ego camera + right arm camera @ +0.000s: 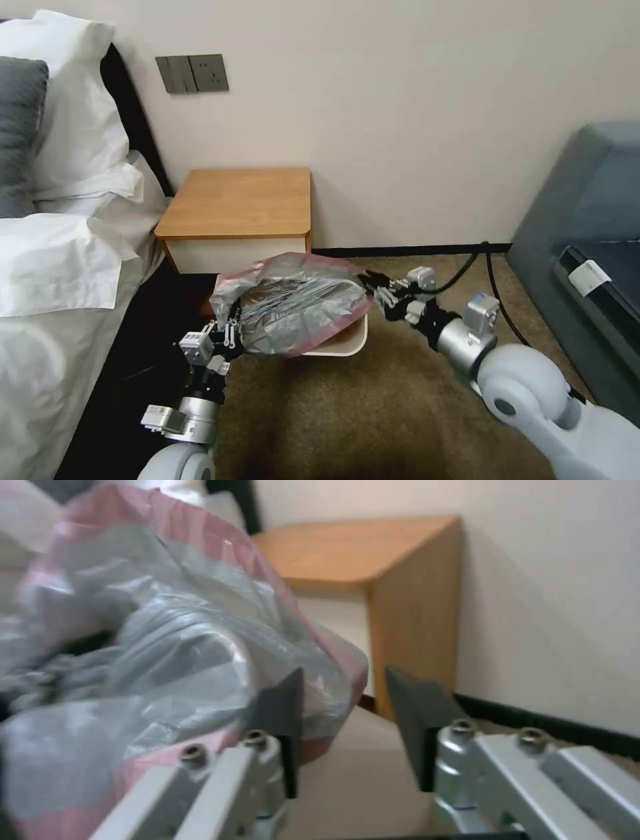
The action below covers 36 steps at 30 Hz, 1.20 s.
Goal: Pick up the garbage bag from the table and place it over the trash can.
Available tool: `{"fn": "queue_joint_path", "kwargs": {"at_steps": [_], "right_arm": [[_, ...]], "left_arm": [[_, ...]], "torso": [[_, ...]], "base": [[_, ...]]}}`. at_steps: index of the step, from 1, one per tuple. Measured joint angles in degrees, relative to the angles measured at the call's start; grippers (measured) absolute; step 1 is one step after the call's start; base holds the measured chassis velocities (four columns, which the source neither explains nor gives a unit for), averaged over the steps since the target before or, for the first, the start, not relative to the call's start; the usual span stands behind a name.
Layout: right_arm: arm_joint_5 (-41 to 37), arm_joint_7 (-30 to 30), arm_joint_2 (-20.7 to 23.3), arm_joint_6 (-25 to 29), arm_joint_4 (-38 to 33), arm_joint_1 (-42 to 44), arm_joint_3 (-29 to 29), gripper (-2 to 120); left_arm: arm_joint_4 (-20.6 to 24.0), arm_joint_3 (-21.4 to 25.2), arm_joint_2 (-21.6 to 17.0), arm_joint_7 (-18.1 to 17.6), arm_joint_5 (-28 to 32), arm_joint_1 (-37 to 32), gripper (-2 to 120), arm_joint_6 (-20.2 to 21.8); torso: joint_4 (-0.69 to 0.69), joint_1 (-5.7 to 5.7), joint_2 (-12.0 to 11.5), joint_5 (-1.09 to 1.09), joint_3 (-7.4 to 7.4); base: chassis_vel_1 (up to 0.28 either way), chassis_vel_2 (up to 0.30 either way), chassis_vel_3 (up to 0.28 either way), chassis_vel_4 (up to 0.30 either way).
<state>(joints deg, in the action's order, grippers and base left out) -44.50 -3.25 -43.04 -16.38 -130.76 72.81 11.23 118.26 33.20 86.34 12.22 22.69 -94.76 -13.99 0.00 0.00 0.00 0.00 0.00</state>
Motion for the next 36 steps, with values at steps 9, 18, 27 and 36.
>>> {"fn": "queue_joint_path", "kwargs": {"at_steps": [9,18,27,36], "right_arm": [[1.53,0.16,0.12,0.34,-4.09,1.44,0.75,70],[9.57,0.86,-1.58,4.44,1.13,-2.01,0.41,99],[17.16,4.17,-3.32,9.51,10.14,-4.37,0.5,100],[21.18,5.29,-3.66,9.96,8.52,-3.23,1.84,100]], "left_arm": [[0.66,0.16,-0.22,-0.62,2.22,0.31,9,0.94],[0.66,-0.4,-0.06,-0.59,1.65,-0.09,9,0.82],[0.06,-1.43,0.2,-0.09,0.03,-0.02,7,0.8],[-0.47,-1.38,0.28,-0.64,-0.29,0.17,7,0.82]], "torso": [[0.0,0.0,0.0,0.0,0.0],[-0.01,0.0,0.0,0.0,0.0],[0.0,0.0,0.0,0.01,0.0],[0.0,0.0,0.0,0.0,0.0]], "base": [[0.0,0.0,0.0,0.0],[0.0,0.0,0.0,0.0],[0.0,0.0,0.0,0.0],[0.0,0.0,0.0,0.0]]}}
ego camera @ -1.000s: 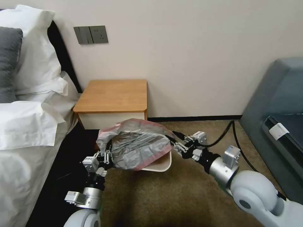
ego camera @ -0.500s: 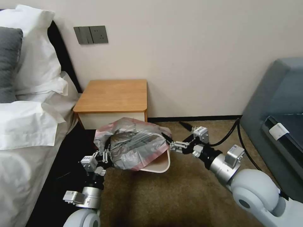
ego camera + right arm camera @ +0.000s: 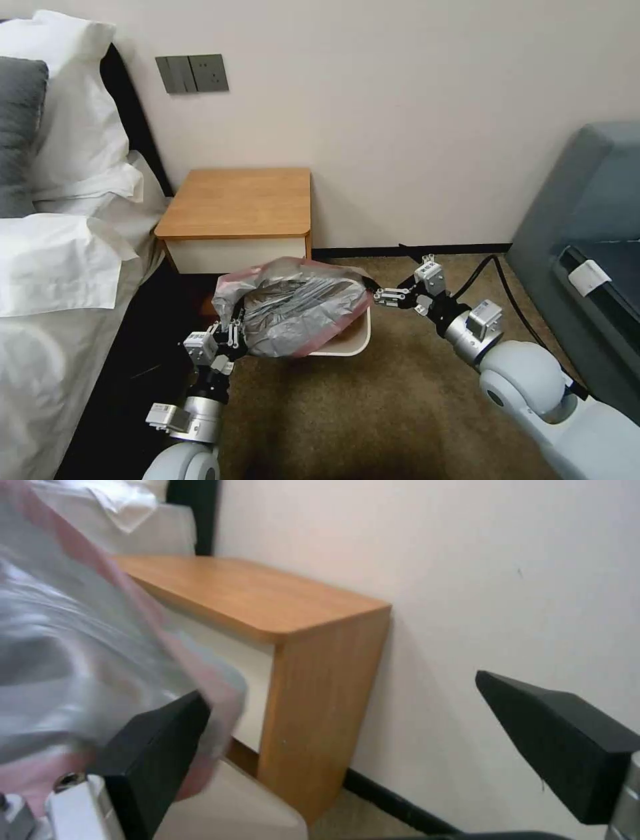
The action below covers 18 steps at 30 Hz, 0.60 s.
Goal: Pick up the garbage bag from the table and place it over the trash can.
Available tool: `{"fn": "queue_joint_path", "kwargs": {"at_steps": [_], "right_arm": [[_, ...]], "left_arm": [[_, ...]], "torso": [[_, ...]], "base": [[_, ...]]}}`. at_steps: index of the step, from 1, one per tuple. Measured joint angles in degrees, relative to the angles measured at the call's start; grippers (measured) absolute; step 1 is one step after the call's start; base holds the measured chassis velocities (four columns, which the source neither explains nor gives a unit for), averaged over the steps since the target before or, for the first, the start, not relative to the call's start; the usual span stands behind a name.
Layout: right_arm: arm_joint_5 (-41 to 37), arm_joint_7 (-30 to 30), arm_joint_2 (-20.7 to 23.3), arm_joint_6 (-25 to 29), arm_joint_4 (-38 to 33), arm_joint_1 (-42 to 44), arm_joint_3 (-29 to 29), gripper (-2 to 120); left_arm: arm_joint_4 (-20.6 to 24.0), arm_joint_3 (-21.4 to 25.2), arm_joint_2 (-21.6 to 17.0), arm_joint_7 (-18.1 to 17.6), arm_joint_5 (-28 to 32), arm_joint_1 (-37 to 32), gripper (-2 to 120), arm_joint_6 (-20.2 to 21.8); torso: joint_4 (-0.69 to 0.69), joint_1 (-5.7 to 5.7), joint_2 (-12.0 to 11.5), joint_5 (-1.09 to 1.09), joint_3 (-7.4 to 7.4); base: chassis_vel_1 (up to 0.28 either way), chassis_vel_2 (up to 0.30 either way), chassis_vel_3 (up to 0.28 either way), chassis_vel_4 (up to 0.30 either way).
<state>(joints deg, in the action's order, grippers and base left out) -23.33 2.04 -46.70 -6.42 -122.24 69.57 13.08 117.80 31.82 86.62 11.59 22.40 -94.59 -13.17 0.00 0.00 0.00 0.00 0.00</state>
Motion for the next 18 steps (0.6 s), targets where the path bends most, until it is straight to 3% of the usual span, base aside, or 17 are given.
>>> {"fn": "queue_joint_path", "kwargs": {"at_steps": [8,11,18], "right_arm": [[-2.42,-1.48,-0.57,-1.09,-10.22,2.93,1.28,100],[-7.74,-4.38,-1.79,-2.84,-14.47,4.67,-0.12,100],[-30.64,-18.99,-8.27,-10.0,-20.98,10.25,-5.71,100]], "left_arm": [[-0.77,0.82,0.22,-2.72,-0.66,0.72,7,0.81],[-0.99,0.88,0.67,-3.95,-1.14,1.08,7,0.79],[-0.61,0.78,2.23,-5.68,-0.71,1.95,7,-0.91]], "torso": [[-0.01,0.0,0.0,-0.01,0.0],[-0.01,0.0,0.0,-0.03,0.0],[0.01,0.0,0.0,-0.01,0.0]], "base": [[0.0,0.0,0.0,0.0],[0.0,0.0,0.0,0.0],[0.0,0.0,0.0,0.0]]}}
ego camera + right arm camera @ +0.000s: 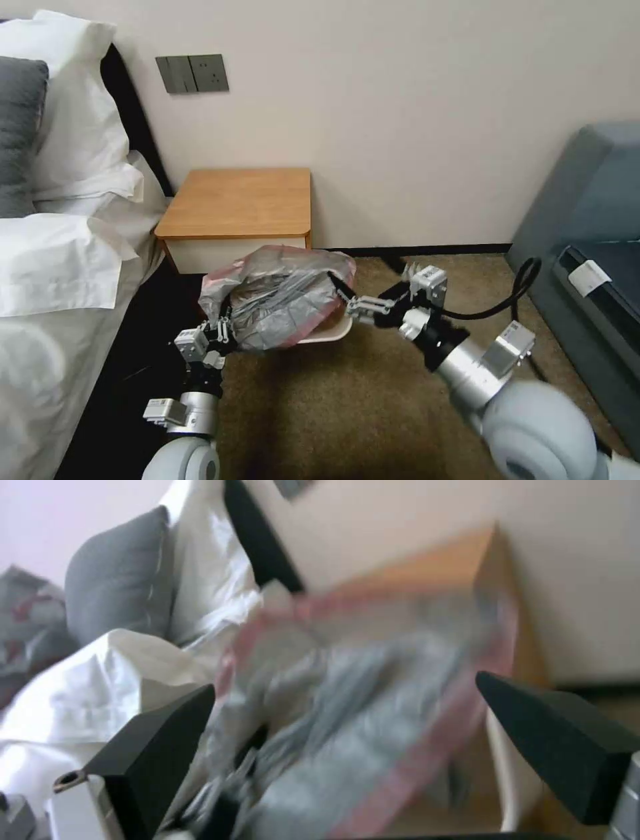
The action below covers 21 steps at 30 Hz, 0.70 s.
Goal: Pick up the garbage bag from the table and place it over the trash can.
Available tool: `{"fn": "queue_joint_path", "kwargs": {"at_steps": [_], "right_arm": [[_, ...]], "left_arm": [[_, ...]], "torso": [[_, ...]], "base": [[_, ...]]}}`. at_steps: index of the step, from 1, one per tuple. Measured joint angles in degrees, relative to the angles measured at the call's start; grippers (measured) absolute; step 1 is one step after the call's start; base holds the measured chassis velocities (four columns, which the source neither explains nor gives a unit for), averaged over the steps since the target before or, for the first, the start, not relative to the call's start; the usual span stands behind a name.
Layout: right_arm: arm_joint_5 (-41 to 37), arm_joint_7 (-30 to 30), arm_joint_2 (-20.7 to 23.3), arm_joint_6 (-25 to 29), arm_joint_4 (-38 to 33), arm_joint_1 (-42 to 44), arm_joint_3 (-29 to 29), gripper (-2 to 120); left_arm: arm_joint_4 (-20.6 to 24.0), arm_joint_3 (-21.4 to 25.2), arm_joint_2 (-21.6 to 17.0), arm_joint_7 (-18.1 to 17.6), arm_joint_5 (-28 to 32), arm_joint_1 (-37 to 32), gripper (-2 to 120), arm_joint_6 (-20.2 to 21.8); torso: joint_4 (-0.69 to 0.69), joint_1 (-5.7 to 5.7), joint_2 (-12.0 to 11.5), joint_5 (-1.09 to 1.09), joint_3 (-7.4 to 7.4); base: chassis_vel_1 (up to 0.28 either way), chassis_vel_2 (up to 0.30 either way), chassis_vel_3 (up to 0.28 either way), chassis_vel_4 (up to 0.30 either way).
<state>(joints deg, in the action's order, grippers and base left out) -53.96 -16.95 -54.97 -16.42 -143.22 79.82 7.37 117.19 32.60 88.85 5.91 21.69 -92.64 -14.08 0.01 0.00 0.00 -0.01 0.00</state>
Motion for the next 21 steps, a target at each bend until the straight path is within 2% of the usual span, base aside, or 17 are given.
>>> {"fn": "queue_joint_path", "kwargs": {"at_steps": [9,21], "right_arm": [[-2.05,-4.12,-5.81,-2.04,2.57,-0.04,-5.3,100],[-1.12,-3.61,-7.83,-2.24,6.16,-2.67,-6.89,100]], "left_arm": [[0.66,-0.06,0.5,0.11,0.46,0.07,7,-0.64],[0.71,-0.38,0.43,0.41,0.43,0.02,7,-0.64]], "torso": [[-0.01,0.0,0.0,0.0,0.0],[-0.01,0.0,0.0,0.0,0.0]], "base": [[0.0,0.0,0.0,0.0],[0.0,0.0,0.0,0.0]]}}
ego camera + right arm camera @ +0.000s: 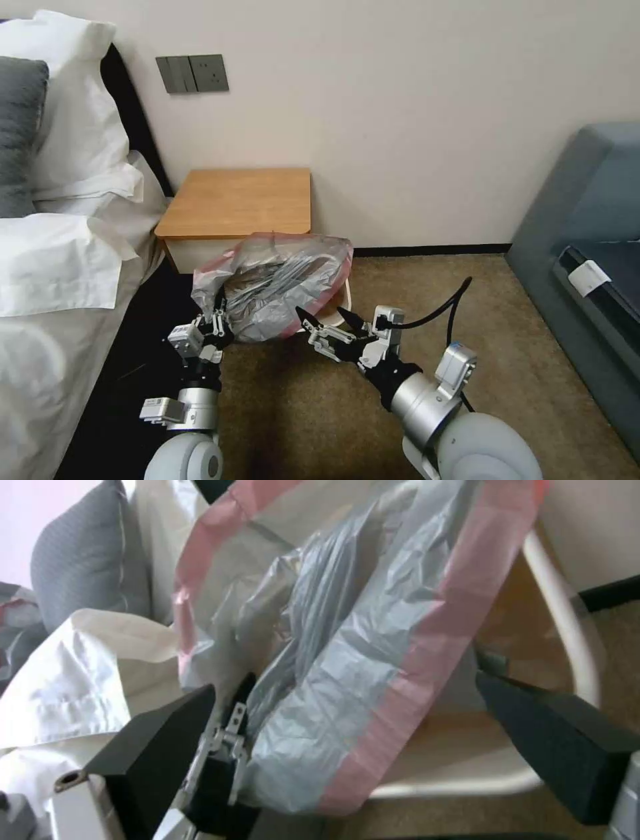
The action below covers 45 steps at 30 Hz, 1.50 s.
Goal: Pick up the garbage bag from the table and place it over the trash can.
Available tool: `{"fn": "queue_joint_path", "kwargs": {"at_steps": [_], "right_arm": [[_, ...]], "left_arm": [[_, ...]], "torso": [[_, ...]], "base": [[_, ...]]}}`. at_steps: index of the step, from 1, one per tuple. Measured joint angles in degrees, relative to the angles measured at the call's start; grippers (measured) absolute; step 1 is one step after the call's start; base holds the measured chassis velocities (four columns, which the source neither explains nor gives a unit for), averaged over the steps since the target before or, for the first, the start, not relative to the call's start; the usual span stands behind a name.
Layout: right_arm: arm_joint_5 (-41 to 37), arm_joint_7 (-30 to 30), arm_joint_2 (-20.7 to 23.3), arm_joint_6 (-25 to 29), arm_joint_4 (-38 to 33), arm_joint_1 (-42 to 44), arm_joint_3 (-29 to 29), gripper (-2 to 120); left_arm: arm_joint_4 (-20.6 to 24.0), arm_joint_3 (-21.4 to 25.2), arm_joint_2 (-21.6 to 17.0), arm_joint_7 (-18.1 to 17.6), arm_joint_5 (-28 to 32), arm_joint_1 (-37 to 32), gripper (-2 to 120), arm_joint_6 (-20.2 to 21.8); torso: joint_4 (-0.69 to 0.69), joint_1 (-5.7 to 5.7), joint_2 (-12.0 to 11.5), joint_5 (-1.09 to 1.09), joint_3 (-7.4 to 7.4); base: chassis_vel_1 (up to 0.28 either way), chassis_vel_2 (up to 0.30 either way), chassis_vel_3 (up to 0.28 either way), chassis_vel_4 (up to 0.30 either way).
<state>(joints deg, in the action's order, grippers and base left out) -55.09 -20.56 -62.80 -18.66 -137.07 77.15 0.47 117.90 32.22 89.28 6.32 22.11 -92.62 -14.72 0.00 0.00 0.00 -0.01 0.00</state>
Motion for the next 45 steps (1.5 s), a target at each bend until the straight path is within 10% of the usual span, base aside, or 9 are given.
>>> {"fn": "queue_joint_path", "kwargs": {"at_steps": [30,45], "right_arm": [[5.67,5.68,-1.28,1.29,4.58,-1.97,-0.45,0],[7.97,4.23,0.36,0.98,-2.17,5.09,0.44,0]], "left_arm": [[0.11,-0.79,-0.01,0.27,-0.35,-0.88,7,0.0],[0.3,0.73,0.43,-1.41,0.4,0.04,7,1.34]], "torso": [[0.0,0.0,0.0,0.01,0.0],[0.01,0.0,0.0,0.01,0.0]], "base": [[0.0,0.0,0.0,0.0],[0.0,0.0,0.0,0.0]]}}
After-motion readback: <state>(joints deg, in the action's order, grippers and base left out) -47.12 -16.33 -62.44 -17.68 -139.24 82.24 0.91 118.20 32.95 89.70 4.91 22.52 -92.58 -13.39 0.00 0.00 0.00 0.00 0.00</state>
